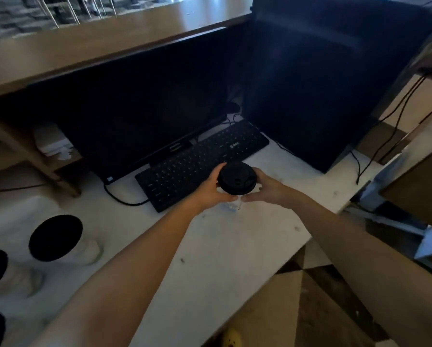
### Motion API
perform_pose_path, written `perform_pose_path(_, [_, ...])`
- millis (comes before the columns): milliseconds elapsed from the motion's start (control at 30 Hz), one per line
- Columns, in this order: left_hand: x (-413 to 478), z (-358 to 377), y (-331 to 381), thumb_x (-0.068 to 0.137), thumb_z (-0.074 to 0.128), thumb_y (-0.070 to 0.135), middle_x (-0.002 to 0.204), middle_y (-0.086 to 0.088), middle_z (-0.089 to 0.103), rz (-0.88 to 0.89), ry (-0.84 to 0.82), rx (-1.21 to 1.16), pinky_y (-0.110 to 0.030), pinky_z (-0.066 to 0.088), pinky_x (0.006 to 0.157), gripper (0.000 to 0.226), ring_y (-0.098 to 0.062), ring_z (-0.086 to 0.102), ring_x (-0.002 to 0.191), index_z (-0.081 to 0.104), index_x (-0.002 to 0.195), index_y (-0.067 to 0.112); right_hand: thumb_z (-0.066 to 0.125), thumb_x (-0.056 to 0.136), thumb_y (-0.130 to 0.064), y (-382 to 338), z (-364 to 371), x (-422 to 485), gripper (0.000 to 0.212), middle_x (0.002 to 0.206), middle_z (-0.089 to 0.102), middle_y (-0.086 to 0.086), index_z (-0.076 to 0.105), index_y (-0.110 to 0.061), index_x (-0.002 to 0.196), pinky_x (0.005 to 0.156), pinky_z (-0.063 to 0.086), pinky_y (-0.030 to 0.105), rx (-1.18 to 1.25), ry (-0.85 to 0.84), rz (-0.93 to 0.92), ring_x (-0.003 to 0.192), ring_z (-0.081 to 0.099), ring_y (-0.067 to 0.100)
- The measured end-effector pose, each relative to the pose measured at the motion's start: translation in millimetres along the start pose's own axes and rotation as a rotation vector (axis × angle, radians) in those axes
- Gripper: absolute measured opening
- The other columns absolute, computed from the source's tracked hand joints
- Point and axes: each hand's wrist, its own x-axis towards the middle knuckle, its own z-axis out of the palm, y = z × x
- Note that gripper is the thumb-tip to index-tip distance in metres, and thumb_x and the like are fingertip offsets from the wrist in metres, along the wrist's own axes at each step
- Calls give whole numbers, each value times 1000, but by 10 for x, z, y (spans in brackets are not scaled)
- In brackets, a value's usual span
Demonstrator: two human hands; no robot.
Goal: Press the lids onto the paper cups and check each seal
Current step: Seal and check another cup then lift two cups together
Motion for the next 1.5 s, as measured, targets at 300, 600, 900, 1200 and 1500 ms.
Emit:
perform_pose_path(300, [-327,-196,-211,70,78,4,125,8,50,59,141,-65,-6,46,83,85,-9,50,113,34,138,29,81,70,-9,-214,358,38,78,125,51,-5,37,-21,133,92,44,25,114,-65,-109,119,49,13])
perform_pose_path(600, [-1329,-600,-613,74,73,-2,133,9,47,-18,375,-163,-6,46,81,88,-8,47,120,28,142,30,81,69,-8,-631,1298,-60,81,128,51,-7,37,-22,137,92,47,21,144,-274,-204,119,49,9])
perform_pose_path(900, [-1977,-677,-834,91,44,15,120,5,63,-112,642,-809,-34,43,98,32,-15,55,116,59,117,26,81,68,-9,-763,2156,-436,71,120,51,-14,40,-31,122,90,41,9,178,-191,-279,112,49,2])
perform_pose_path(1200, [-1888,-474,-873,98,39,34,120,6,51,-148,912,-272,-4,44,72,33,-10,49,109,46,129,26,49,80,16,-723,2077,-353,48,117,59,2,54,-12,119,95,48,25,186,-225,-234,112,57,19])
perform_pose_path(1500, [-1743,-389,-868,100,31,37,106,9,59,-132,1065,-402,-14,47,75,27,-4,57,97,51,117,31,46,97,-31,-1076,2341,-138,17,88,62,-12,62,-24,96,64,45,6,263,-193,-150,83,58,1])
